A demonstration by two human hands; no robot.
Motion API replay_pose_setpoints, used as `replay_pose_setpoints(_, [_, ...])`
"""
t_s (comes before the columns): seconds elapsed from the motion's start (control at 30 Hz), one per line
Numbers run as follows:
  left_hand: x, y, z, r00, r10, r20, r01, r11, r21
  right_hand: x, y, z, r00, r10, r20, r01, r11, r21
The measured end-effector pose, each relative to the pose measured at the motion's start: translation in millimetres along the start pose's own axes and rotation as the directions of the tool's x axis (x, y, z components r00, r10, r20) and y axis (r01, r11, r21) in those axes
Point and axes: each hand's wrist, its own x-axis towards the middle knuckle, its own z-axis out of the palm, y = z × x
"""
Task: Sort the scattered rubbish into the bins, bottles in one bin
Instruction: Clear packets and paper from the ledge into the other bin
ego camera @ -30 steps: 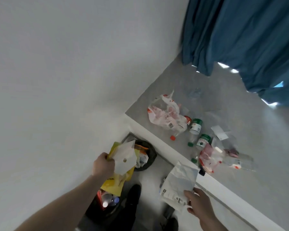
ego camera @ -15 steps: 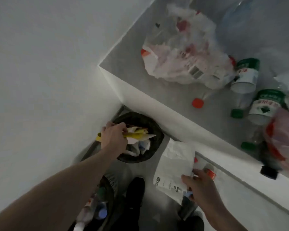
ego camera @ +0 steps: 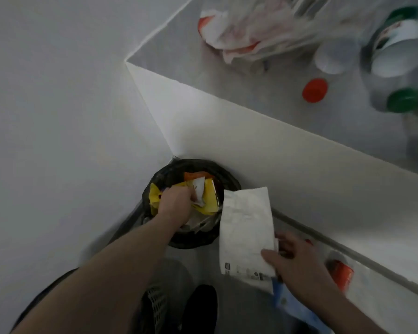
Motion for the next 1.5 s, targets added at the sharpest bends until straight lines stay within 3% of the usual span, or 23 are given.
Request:
replay_pose_setpoints(0.13, [-15,2,-1,0.941,0.076,0.328,-0.123,0.985,0.123,-7,-16,-9,0.980,-0.191,-0.062,0.191,0.982,-0.003])
replay_pose_setpoints(0.2, [-30,-5,-10,0.943,0.131,0.306,-0.169,0.980,0.104,-24,-21,-13,0.970,-0.223,-0.098,0.226,0.974,0.017])
replay_pose_setpoints(0.3, [-58,-24,-34,0.960,0.198,0.200,-0.217,0.973,0.082,-46,-16,-19,0.972,-0.155,-0.180,0.166,0.985,0.053])
replay_pose_setpoints(0.4, [-78,-43,-59,0.973,0.171,0.154,-0.181,0.982,0.052,-56,-17,-20,0.980,-0.077,-0.183,0.098,0.989,0.110])
replay_pose_setpoints(0.5, [-84,-57,-70,0.987,0.141,0.082,-0.141,0.990,-0.004,-45,-35,-17,0.977,-0.114,-0.182,0.139,0.982,0.131])
replay_pose_setpoints(0.63, [-95,-57,-58,0.957,0.215,0.196,-0.215,0.976,-0.022,-15,-55,9,0.970,-0.147,-0.193,0.189,0.957,0.219])
replay_pose_setpoints(0.83, [-66,-59,-4,0.907,0.173,0.383,-0.159,0.985,-0.070,36,-77,62,0.940,-0.245,-0.236,0.269,0.961,0.071])
replay_pose_setpoints(1.0, [-44,-60,23,0.895,0.240,0.377,-0.210,0.970,-0.119,79,-91,106,0.905,-0.349,-0.243,0.344,0.937,-0.063])
replay_pose_setpoints(1.13, [-39,-68,24,0.873,0.283,0.397,-0.232,0.957,-0.173,109,-82,124,0.867,-0.470,-0.166,0.394,0.850,-0.350])
replay_pose_setpoints(1.23, [-42,-76,9,0.916,0.218,0.338,-0.122,0.952,-0.282,120,-73,132,0.847,-0.526,-0.082,0.419,0.754,-0.506])
replay_pose_setpoints(1.33, [-51,-84,-8,0.981,0.078,0.175,-0.026,0.960,-0.279,130,-62,137,0.849,-0.527,0.025,0.442,0.685,-0.580])
replay_pose_setpoints(1.43, [-61,-85,-20,0.997,0.071,0.003,-0.067,0.952,-0.299,135,-52,141,0.846,-0.522,0.104,0.452,0.602,-0.658])
replay_pose_setpoints(1.5, [-65,-79,-20,0.989,0.147,-0.025,-0.148,0.951,-0.272,135,-53,144,0.839,-0.527,0.134,0.463,0.563,-0.684])
